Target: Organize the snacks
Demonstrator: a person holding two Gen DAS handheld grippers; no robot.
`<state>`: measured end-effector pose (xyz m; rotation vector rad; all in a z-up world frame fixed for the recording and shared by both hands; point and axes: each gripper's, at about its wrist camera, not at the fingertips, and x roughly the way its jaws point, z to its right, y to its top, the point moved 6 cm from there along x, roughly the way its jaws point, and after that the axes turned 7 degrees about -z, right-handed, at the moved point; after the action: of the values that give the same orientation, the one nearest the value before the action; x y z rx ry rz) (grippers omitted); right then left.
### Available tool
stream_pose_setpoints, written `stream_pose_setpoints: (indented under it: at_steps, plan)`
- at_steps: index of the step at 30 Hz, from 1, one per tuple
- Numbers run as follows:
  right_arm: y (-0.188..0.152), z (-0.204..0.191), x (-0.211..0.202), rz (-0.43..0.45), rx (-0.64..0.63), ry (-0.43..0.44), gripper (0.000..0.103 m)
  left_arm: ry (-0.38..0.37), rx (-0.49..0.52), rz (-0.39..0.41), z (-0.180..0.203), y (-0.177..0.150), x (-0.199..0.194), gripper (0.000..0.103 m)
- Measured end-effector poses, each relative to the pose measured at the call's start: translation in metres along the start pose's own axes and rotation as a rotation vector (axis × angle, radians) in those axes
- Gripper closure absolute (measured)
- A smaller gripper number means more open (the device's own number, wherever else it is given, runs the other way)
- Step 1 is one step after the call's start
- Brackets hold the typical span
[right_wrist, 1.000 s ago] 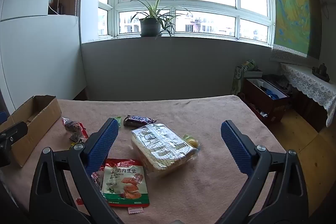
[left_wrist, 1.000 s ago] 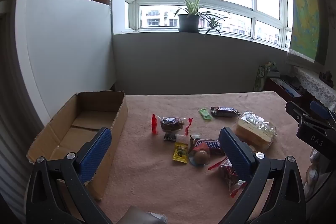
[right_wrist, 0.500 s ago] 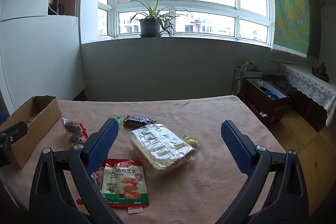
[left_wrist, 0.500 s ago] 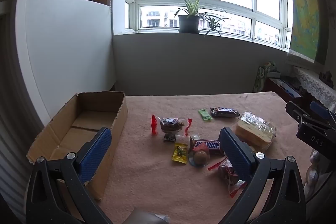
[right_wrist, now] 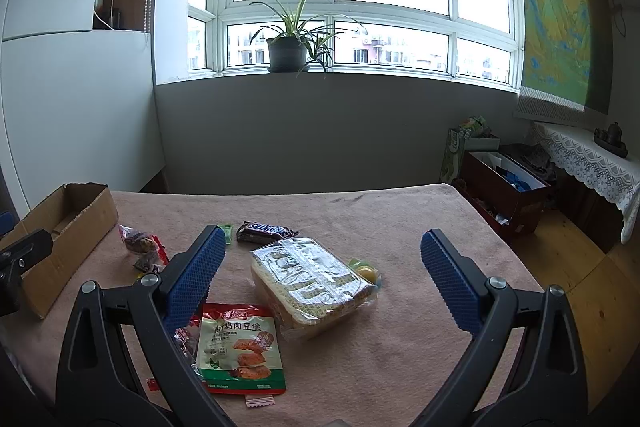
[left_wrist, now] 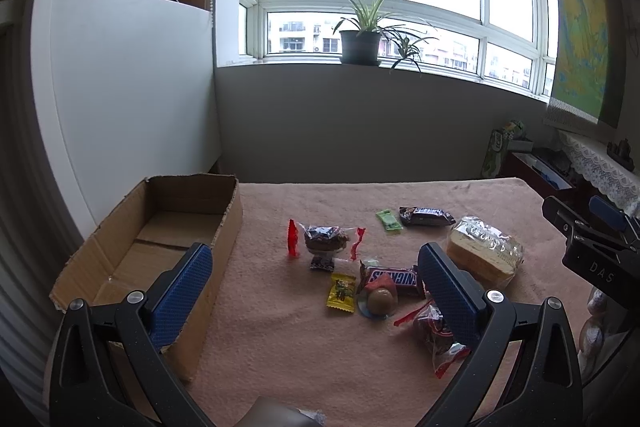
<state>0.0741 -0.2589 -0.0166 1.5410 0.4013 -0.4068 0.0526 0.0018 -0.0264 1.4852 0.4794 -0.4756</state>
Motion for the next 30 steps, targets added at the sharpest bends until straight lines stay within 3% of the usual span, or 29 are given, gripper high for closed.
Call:
stream_pose_setpoints:
  at_steps: [30]
  plan:
    - [-0.0001, 0.0000, -0.0004, 0.001, 0.000, -0.001, 0.003, 0.001, 0.003, 0.003, 0.0019, 0.0008, -0.0021, 0.001]
